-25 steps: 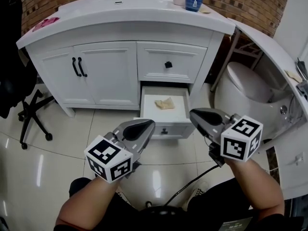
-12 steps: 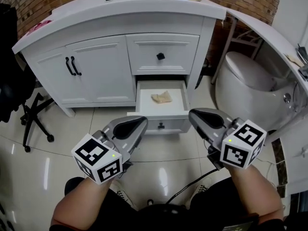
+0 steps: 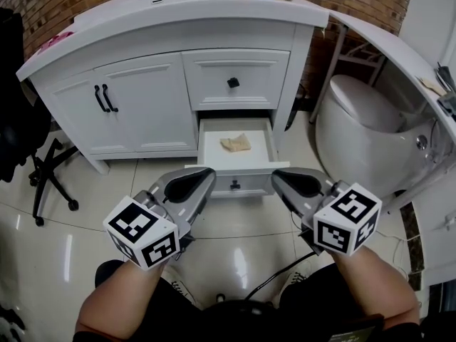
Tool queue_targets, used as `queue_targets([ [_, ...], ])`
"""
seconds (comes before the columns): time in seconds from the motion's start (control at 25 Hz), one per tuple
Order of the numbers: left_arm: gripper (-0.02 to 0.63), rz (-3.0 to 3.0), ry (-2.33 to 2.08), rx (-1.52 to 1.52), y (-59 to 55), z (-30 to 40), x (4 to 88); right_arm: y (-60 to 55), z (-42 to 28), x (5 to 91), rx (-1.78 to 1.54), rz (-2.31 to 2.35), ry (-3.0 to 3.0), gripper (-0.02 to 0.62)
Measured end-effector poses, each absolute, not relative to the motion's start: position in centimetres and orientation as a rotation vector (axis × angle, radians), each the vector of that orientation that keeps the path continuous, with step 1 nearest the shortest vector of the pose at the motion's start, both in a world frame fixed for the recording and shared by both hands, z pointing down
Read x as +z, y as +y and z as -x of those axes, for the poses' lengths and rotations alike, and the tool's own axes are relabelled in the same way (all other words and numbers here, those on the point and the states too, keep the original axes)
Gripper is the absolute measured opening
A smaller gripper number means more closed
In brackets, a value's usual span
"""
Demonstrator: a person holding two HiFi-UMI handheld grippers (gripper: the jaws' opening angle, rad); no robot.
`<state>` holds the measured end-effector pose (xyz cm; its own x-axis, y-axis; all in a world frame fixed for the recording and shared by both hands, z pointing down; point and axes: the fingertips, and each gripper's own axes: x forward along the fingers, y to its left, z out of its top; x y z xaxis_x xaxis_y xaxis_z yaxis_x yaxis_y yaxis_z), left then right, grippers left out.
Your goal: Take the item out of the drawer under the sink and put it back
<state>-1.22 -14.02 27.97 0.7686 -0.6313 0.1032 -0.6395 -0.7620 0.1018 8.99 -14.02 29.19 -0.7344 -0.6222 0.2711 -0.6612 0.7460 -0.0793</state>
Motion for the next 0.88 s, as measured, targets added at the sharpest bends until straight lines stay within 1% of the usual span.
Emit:
queue_targets([
  [0.52, 0.006, -2.870, -0.983, 0.081, -10.1, 0.8, 26.2, -10.5, -8.5, 27.2, 0.188, -1.026, -2.741, 0.008],
  [0.88, 0.006, -2.870, -1.009, 0.116, -8.5, 1.2, 26.7, -8.3, -7.5, 27.7, 0.209, -0.993, -2.740, 0.008],
])
